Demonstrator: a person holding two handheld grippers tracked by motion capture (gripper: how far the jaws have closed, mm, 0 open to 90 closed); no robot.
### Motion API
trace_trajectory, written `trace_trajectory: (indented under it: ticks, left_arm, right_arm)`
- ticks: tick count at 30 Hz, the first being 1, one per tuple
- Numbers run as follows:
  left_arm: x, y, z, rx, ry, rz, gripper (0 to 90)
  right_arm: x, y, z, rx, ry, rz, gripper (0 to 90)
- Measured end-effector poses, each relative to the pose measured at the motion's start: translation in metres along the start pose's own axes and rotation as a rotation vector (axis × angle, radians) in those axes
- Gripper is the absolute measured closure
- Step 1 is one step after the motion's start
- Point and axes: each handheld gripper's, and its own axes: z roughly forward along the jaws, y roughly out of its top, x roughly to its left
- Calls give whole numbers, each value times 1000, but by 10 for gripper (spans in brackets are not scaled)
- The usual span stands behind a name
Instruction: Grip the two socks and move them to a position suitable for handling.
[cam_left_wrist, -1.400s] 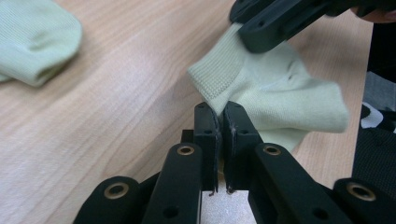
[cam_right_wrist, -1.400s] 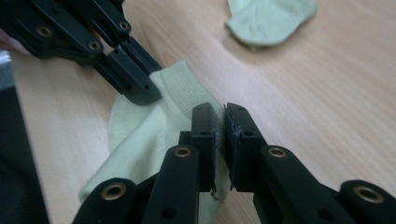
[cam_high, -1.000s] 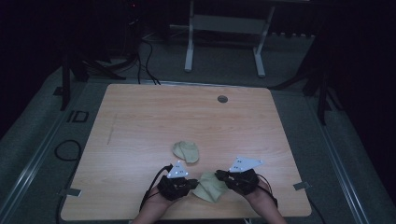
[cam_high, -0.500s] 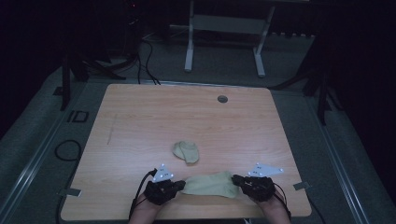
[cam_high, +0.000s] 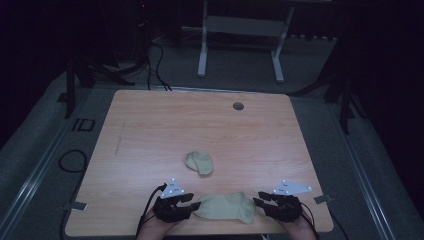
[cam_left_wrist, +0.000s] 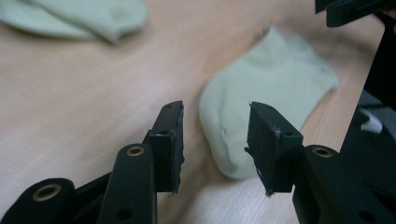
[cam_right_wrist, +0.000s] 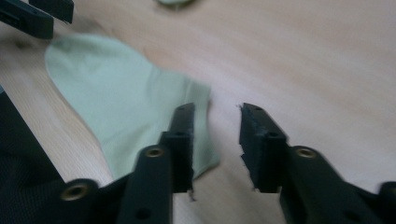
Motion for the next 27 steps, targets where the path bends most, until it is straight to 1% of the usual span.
trace_trajectory:
  ticks: [2, 3, 4, 5, 6, 7, 9, 10, 12, 14, 15, 16, 17, 18, 20, 22, 23, 27]
  left_arm:
    - [-4, 4, -2, -8, 14, 23, 728]
    - [-7, 6, 0, -3, 4, 37, 783]
    - [-8, 7, 2, 0, 2, 43, 817]
    - [-10, 8, 7, 16, -5, 48, 854]
    - [-12, 8, 13, 34, -21, 54, 867]
    - [-14, 8, 17, 42, -25, 56, 868]
    - [-17, 8, 28, 74, -31, 80, 868]
    - [-17, 8, 32, 83, -29, 80, 867]
    - [-15, 7, 38, 102, -21, 87, 866]
    - [-12, 5, 41, 114, -8, 84, 863]
    - [-12, 5, 41, 114, -8, 84, 847]
    - [-8, 1, 40, 112, -7, 86, 847]
    - [-7, -1, 39, 108, -10, 78, 842]
    - [-6, -2, 37, 105, -12, 70, 843]
    - [-6, -5, 34, 99, -17, 67, 845]
    - [-7, -8, 33, 95, -23, 71, 844]
    - [-7, -8, 32, 95, -26, 73, 844]
    - [-6, -8, 33, 97, -29, 67, 842]
  right_arm:
    - [5, 7, -5, -20, -10, -40, 803]
    - [7, 9, -5, -22, -2, -49, 842]
    - [11, 12, -3, -21, 19, -58, 853]
    - [13, 13, 0, -14, 27, -69, 865]
    - [16, 14, 5, -2, 31, -84, 864]
    - [19, 16, 12, 11, 37, -101, 864]
    - [23, 17, 22, 21, 52, -118, 851]
    - [26, 17, 28, 30, 52, -134, 835]
    - [28, 16, 36, 50, 53, -149, 811]
    - [26, 13, 45, 87, 44, -165, 774]
    - [26, 13, 45, 87, 44, -165, 774]
    - [26, 11, 48, 103, 44, -172, 747]
    - [24, 5, 50, 103, 43, -187, 732]
    - [23, 3, 49, 98, 49, -183, 731]
    - [23, 0, 46, 96, 55, -202, 727]
    - [24, -2, 45, 92, 56, -204, 726]
    - [24, -4, 43, 88, 66, -209, 727]
    - [23, -3, 43, 95, 73, -211, 728]
